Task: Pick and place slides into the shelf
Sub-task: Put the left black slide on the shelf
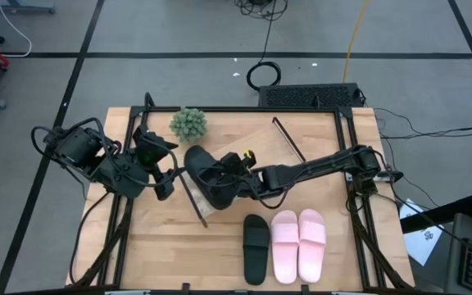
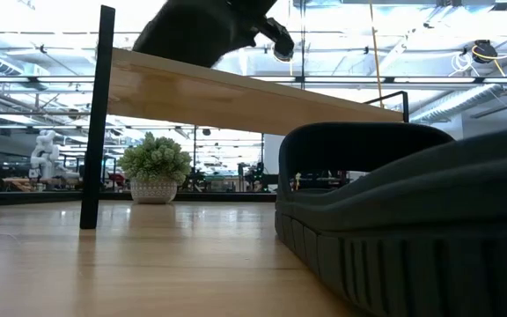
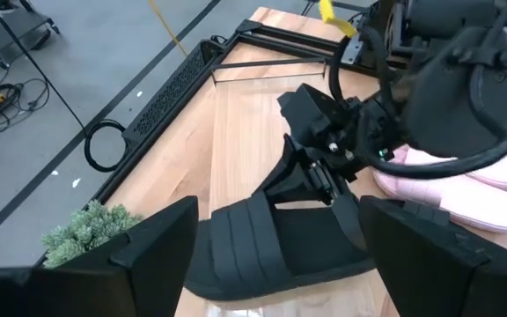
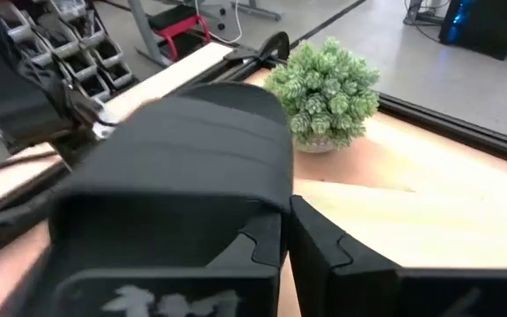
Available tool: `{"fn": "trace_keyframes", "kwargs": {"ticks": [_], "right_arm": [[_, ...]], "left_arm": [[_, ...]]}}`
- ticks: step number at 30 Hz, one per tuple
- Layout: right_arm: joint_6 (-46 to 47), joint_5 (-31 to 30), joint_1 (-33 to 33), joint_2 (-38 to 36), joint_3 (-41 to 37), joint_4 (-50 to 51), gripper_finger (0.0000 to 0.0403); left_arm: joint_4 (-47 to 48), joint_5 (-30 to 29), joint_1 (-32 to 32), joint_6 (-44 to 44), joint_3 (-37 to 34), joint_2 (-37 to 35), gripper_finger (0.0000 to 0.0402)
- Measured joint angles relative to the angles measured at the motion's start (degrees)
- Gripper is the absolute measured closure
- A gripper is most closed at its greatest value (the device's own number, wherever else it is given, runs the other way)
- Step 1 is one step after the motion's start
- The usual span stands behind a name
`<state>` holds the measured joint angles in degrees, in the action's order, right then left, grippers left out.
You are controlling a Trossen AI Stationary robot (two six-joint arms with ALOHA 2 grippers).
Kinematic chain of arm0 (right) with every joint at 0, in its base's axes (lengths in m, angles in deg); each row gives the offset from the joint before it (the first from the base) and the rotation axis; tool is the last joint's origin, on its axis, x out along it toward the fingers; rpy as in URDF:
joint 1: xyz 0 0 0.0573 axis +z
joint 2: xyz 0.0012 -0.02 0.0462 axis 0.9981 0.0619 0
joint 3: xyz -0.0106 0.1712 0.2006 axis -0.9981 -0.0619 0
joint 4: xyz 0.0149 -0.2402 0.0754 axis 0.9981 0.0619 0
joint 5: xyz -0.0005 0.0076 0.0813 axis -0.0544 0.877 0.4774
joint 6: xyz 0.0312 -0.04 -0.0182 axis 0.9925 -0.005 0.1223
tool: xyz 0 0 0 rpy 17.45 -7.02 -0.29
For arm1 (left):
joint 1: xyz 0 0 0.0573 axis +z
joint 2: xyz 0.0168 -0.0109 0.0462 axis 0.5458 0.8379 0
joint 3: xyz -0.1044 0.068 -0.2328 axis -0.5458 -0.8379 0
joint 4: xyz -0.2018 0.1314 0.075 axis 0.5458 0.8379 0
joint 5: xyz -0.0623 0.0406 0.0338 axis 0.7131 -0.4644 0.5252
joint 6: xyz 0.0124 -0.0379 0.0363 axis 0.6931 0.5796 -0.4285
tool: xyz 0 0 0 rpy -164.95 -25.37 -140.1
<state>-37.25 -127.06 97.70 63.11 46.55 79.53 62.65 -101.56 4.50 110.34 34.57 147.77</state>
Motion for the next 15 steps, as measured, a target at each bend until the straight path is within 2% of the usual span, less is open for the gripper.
{"fn": "trace_keyframes", "kwargs": {"ticks": [5,10,15], "right_arm": [[2.8,-0.4,0.0,0.9,0.0,-0.2,0.0403],[5.2,-6.2,0.0,0.7,0.0,-1.9,0.0403],[4.6,-4.4,0.0,0.9,0.0,-4.9,0.0403]], "left_arm": [[0.0,0.2,0.0,-0.7,0.0,0.0,0.0083],[0.0,0.7,0.0,-2.8,0.0,0.0,0.0087],[0.0,0.7,0.0,-5.1,0.0,0.0,0.0083]]}}
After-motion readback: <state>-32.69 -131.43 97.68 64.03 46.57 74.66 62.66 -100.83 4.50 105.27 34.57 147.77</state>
